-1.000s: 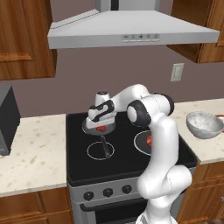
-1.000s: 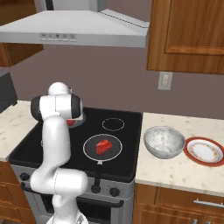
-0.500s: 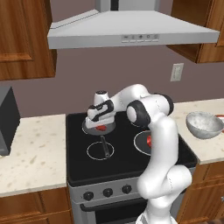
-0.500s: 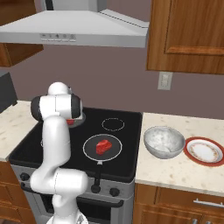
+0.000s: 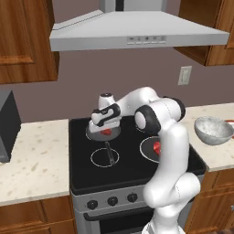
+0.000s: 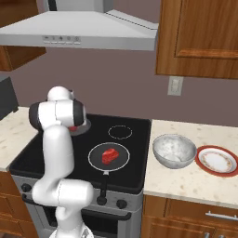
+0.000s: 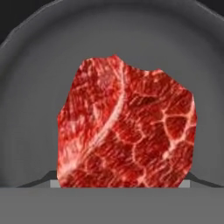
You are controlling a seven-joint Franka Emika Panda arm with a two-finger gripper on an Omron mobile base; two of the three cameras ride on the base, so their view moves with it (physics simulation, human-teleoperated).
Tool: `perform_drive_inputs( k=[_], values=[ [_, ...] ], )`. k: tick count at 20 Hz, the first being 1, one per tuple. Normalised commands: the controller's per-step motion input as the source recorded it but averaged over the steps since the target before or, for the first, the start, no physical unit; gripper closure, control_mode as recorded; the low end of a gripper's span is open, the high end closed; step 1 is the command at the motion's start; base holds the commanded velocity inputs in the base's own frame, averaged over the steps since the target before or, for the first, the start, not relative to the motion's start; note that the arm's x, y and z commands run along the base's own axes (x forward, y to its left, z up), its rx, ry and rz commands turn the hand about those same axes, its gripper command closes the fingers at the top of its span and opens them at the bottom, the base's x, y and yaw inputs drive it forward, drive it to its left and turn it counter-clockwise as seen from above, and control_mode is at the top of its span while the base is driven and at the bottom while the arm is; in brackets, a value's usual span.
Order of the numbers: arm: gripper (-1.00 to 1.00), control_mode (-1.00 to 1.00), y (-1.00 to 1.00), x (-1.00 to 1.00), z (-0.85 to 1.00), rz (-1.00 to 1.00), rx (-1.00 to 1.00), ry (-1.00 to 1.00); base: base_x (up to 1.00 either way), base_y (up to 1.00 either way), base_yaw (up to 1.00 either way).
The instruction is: Place one of the steaks on the plate and the other in the bowl. Then place the bowl in the fridge.
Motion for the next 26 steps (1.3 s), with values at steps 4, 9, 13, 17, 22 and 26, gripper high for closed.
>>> perform_drive_inputs(
  k=[4,9,13,17,22,26],
  values=[
    [1.0,-1.0,-0.08,-0.21,0.27,-0.08,0.0,-0.18,0.0,0.0,0.0],
    [1.0,-1.0,-0.32,0.0,0.16,-0.11,0.01,-0.04,0.0,0.0,0.0],
    [1.0,-1.0,-0.67,-0.04,0.33,-0.12,0.1,0.0,0.0,0.0,0.0],
    [1.0,-1.0,-0.57,-0.09,0.48,-0.13,0.13,0.0,0.0,0.0,0.0],
    [1.0,-1.0,-0.48,-0.44,0.16,-0.11,0.07,-0.03,0.0,0.0,0.0],
    [1.0,-1.0,-0.74,-0.8,0.42,-0.11,0.09,-0.13,0.0,0.0,0.0]
  ],
)
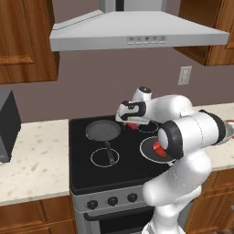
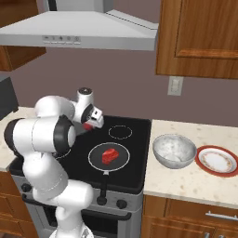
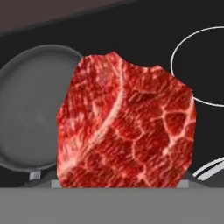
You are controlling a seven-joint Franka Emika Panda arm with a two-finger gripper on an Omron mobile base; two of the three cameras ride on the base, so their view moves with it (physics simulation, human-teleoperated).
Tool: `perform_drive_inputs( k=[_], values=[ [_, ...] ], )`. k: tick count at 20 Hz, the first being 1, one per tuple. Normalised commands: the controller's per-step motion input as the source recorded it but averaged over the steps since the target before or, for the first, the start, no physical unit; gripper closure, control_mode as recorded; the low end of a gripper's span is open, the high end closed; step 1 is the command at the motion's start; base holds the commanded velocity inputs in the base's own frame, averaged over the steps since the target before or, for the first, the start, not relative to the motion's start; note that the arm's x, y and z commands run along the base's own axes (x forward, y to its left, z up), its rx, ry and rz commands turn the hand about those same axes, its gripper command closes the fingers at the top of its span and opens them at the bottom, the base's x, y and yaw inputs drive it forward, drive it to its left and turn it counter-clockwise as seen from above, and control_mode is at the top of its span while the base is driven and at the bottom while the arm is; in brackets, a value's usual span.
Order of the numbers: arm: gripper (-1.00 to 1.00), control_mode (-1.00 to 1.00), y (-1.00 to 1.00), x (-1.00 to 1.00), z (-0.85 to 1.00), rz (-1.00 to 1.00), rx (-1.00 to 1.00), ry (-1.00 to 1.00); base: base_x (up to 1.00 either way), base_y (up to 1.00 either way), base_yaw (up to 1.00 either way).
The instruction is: Place one of the steaks on the plate and the other in the bowl. Then place the bowl in the fridge.
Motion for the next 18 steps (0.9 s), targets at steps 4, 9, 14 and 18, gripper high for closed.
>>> perform_drive_inputs(
  k=[4,9,14,18],
  values=[
    [1.0,-1.0,-0.77,-0.82,0.64,-0.08,0.14,-0.03,0.0,0.0,0.0],
    [1.0,-1.0,-0.6,-0.62,0.38,-0.09,0.05,0.1,0.0,0.0,0.0],
    [1.0,-1.0,-0.56,-0.47,0.38,-0.11,0.0,0.06,0.0,0.0,0.0],
    [1.0,-1.0,-0.66,-0.4,0.34,-0.09,0.0,0.01,0.0,0.0,0.0]
  ],
)
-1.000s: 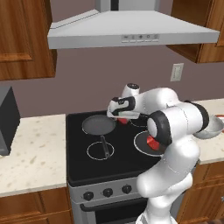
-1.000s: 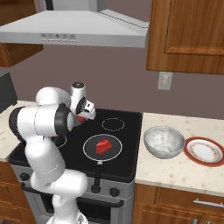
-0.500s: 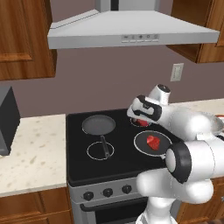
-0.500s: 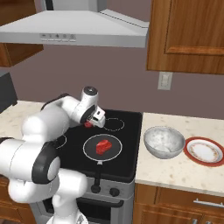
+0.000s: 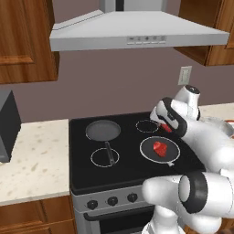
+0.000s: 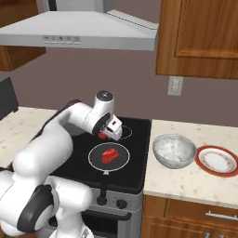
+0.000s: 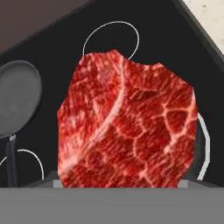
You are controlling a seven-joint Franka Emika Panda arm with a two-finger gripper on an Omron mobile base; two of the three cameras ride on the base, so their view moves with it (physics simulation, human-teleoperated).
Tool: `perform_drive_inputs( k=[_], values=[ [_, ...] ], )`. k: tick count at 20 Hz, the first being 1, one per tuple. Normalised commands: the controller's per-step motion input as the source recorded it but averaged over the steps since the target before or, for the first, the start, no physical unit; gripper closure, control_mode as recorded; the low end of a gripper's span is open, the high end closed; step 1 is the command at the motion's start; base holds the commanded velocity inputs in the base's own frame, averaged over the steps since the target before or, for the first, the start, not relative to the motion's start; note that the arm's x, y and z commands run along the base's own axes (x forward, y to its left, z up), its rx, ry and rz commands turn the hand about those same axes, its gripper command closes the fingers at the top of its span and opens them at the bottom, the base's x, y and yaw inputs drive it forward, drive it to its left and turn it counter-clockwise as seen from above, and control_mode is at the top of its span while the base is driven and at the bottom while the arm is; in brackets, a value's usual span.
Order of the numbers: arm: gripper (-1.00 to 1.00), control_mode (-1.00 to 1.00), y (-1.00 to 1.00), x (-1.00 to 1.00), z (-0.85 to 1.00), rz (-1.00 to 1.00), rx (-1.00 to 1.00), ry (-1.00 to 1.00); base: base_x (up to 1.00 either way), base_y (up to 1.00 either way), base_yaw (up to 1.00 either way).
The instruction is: Place one of the steaks on the plate and the other in the bowl. Then place the bowl in the fridge.
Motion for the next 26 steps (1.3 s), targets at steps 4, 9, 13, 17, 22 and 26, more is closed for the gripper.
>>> perform_drive_inputs(
  k=[4,9,13,17,22,26],
  values=[
    [1.0,-1.0,-0.6,-0.18,0.09,-0.1,0.0,0.07,0.0,0.0,0.0],
    [1.0,-1.0,-0.55,0.0,0.0,-0.06,-0.06,0.0,0.0,0.0,0.0],
    [1.0,-1.0,-0.58,0.09,-0.02,-0.14,-0.05,0.0,0.0,0.0,0.0],
    [1.0,-1.0,-0.68,0.08,-0.07,-0.16,-0.04,0.0,0.0,0.0,0.0],
    [1.0,-1.0,-0.71,0.0,-0.05,-0.16,-0.01,0.03,0.0,0.0,0.0],
    [1.0,-1.0,-0.61,0.08,-0.02,-0.14,0.0,0.05,0.0,0.0,0.0]
  ],
)
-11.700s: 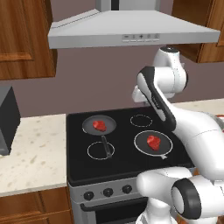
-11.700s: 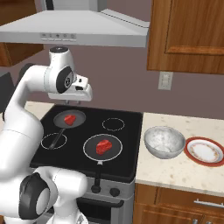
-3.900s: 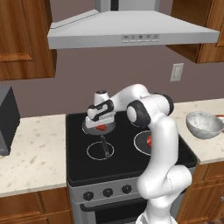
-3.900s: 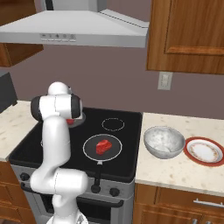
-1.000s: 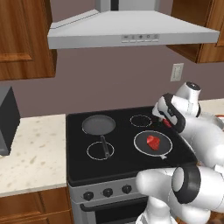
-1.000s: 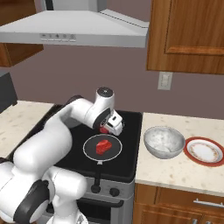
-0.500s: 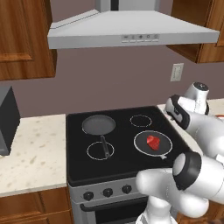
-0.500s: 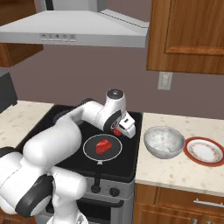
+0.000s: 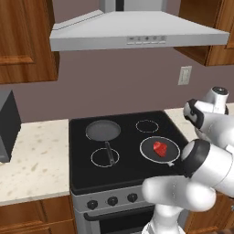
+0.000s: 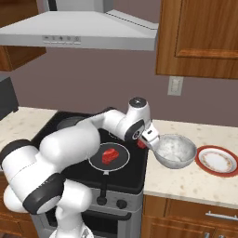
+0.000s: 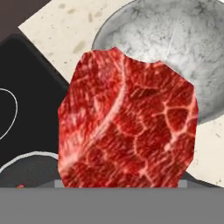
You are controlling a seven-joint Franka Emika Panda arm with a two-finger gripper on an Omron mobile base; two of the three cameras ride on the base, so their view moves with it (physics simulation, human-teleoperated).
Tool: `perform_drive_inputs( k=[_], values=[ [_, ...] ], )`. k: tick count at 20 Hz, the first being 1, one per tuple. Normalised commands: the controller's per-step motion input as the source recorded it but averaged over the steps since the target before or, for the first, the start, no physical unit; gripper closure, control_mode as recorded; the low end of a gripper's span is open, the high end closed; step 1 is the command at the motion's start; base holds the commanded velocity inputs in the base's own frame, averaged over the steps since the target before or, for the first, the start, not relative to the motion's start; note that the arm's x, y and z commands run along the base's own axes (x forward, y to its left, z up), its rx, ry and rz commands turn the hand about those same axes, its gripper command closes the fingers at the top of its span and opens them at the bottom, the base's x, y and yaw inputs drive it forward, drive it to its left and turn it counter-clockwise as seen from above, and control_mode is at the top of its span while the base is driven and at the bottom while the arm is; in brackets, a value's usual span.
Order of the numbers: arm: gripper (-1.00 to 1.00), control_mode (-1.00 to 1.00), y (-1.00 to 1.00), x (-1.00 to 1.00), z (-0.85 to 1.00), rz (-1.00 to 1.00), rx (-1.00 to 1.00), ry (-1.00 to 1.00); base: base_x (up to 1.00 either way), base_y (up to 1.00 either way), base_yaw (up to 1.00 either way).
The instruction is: Place one of the steaks on the plate and the other in the bowl. Then place the bowl in the fridge.
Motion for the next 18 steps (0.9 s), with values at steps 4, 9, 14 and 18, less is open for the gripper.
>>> perform_drive_inputs(
  k=[4,9,14,18],
  values=[
    [1.0,-1.0,-0.49,0.17,0.0,-0.09,0.0,0.08,0.0,0.0,0.0],
    [1.0,-1.0,-0.26,0.22,-0.01,-0.01,0.0,0.03,0.0,0.0,0.0],
    [1.0,-1.0,-0.34,0.07,-0.11,0.0,0.0,0.0,0.0,0.0,0.0],
    [1.0,-1.0,-0.31,0.14,-0.17,0.0,0.0,0.01,0.0,0.0,0.0]
  ],
)
